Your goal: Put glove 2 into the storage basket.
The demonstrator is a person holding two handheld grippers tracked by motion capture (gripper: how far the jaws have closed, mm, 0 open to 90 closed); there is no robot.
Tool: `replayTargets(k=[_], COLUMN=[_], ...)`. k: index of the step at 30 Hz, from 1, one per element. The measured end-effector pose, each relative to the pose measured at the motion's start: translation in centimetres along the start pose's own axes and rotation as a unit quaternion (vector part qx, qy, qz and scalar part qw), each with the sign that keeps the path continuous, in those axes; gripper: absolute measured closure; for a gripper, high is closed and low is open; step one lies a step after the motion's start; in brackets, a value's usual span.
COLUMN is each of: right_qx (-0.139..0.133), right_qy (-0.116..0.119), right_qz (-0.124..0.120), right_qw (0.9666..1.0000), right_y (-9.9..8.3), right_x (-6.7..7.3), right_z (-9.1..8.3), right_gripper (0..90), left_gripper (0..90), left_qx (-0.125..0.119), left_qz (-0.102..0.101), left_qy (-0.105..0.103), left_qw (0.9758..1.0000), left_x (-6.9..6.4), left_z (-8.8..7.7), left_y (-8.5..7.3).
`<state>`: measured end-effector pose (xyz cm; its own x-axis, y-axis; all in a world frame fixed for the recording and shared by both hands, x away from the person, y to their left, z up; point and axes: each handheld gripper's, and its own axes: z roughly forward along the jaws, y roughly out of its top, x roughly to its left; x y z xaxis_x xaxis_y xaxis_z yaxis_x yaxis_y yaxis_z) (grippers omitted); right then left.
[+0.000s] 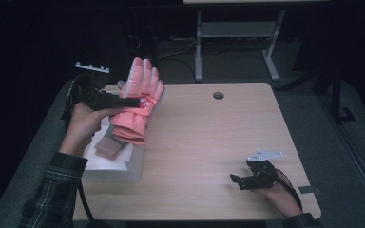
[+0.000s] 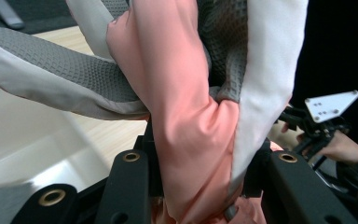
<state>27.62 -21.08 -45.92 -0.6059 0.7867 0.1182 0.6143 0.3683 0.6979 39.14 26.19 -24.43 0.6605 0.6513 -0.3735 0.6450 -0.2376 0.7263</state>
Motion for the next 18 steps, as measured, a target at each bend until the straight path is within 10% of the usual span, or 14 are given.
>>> replayTargets(k=[18], right_qx=[0.003], right_qy=[0.000], right_qz=[0.001], right_qw=[1.0000], right_y=[-0.1], right_x=[-0.1], right_z=[0.2], right_gripper=[13.3], left_gripper=[63.1], left_qx=[0.014], left_qz=[-0.061], left_qy=[0.070], left_qw=[0.9956], left_x=[6.7], left_z=[-1.8], left_y=[-3.2])
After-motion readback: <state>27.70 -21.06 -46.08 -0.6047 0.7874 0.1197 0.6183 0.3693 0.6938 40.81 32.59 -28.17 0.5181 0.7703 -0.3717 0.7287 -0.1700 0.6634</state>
